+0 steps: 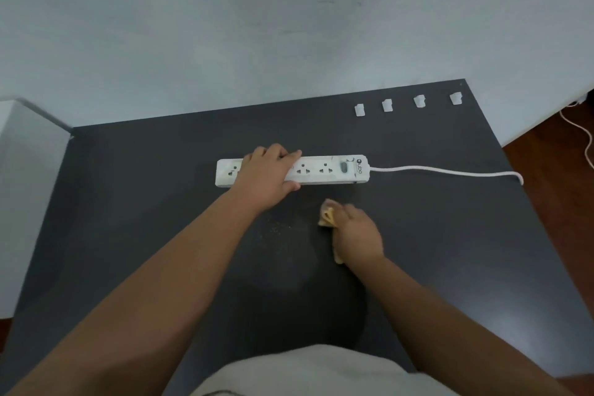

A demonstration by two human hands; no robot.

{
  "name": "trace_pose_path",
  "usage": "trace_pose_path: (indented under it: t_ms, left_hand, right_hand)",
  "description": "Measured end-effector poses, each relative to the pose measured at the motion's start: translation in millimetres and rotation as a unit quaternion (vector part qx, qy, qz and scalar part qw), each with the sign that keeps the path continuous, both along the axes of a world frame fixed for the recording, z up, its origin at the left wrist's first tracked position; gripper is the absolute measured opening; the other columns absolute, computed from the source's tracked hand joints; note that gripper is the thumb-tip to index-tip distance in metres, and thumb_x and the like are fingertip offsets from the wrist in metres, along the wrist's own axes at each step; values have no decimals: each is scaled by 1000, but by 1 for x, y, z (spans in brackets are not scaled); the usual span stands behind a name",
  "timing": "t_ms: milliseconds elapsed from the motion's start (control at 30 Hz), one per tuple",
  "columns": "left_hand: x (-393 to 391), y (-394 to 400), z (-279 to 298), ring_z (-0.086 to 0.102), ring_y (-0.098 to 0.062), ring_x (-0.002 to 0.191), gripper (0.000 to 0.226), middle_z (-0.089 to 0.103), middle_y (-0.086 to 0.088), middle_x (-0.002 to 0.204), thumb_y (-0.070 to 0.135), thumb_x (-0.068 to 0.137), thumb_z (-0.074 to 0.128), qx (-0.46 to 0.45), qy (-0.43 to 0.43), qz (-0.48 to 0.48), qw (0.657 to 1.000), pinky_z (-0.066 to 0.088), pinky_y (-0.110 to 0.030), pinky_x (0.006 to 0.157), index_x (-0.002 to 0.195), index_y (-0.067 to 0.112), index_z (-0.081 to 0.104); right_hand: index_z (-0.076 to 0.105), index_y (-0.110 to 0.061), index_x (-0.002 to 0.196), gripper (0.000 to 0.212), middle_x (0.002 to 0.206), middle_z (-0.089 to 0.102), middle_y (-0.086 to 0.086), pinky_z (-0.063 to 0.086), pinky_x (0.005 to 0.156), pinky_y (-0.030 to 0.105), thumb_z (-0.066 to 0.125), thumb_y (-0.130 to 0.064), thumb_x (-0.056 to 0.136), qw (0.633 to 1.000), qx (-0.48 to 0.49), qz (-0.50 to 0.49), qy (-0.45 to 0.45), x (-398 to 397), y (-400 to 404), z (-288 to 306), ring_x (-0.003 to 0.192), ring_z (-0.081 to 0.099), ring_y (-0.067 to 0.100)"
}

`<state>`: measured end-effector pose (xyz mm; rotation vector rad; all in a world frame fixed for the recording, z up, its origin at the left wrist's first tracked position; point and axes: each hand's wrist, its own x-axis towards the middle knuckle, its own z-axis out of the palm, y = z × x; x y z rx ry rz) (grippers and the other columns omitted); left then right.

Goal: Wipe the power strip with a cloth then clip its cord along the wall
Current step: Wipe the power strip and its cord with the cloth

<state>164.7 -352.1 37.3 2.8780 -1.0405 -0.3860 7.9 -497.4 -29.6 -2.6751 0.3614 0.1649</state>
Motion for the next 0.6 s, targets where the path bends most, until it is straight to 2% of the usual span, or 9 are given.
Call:
trace_pose_path:
  t_ms: [67, 100, 167, 233, 333, 400, 467, 533, 600]
  left_hand:
    - [3, -1, 1, 40, -27, 125, 69, 42, 0, 139, 50, 88, 55, 8, 8, -3, 1000, 34, -45, 106, 148, 31, 26]
    - [5, -1, 2, 40, -27, 125, 69, 42, 1, 139, 50, 88, 55, 11, 8, -8, 1000, 34, -45, 106, 149, 31, 26]
    - [9, -1, 4, 40, -27, 124, 69, 42, 1, 138, 50, 88, 55, 12, 4, -20, 1000, 35, -45, 105, 148, 31, 26]
    - [12, -1, 4, 41, -26, 123, 69, 43, 1, 137, 51, 87, 55, 2, -7, -26, 1000, 35, -45, 104, 148, 32, 28]
    - [14, -3, -2, 41, -26, 122, 69, 44, 2, 136, 51, 87, 56, -4, -5, -26, 1000, 34, -45, 103, 147, 32, 29]
    - [14, -3, -6, 41, -26, 123, 69, 43, 2, 137, 51, 87, 56, -1, 8, -22, 1000, 34, -46, 103, 148, 32, 28]
    - [13, -4, -9, 40, -26, 124, 70, 42, 2, 138, 51, 88, 55, 6, 18, -16, 1000, 34, -47, 104, 148, 32, 27]
    - [13, -4, -11, 40, -26, 125, 70, 42, 1, 139, 51, 88, 55, 12, 28, -15, 999, 35, -48, 105, 148, 32, 26]
    - [12, -3, -15, 39, -26, 127, 70, 41, 1, 140, 51, 87, 55, 11, 31, -12, 999, 35, -48, 106, 148, 32, 26]
  right_hand:
    - [63, -2, 108, 32, 96, 62, 19, 48, 72, 42, 57, -4, 77, 996, 39, 84, 11, 7, 19, 6, 85, 59, 40]
    - [64, -4, 102, 26, 93, 62, 18, 48, 70, 42, 58, -5, 77, 994, 48, 93, -1, 8, 18, 10, 83, 60, 39]
    - [65, -8, 99, 23, 88, 62, 14, 50, 66, 42, 60, -7, 76, 998, 37, 29, -43, 3, -4, 15, 78, 58, 36]
    - [65, -7, 100, 26, 84, 62, 15, 49, 64, 42, 61, -6, 74, 995, -15, -75, -59, -4, -39, 15, 74, 57, 37]
    - [64, -5, 106, 31, 90, 61, 18, 45, 67, 42, 58, 0, 76, 987, -73, -141, 6, -11, -57, 13, 80, 57, 41]
    - [61, -9, 117, 36, 103, 60, 15, 46, 76, 42, 55, -4, 81, 996, -28, -68, 59, -8, -39, 15, 94, 56, 38]
    - [62, -12, 112, 29, 111, 61, 10, 46, 84, 40, 54, -9, 84, 993, 38, 56, 101, -3, -23, 20, 105, 55, 33]
    - [62, -13, 95, 15, 99, 63, 6, 45, 77, 35, 54, -12, 83, 990, 78, 101, 64, 2, -15, 34, 96, 59, 29]
    - [61, -15, 86, 10, 84, 61, 3, 39, 66, 30, 55, -12, 79, 995, 75, 55, -35, 3, -15, 43, 80, 57, 25]
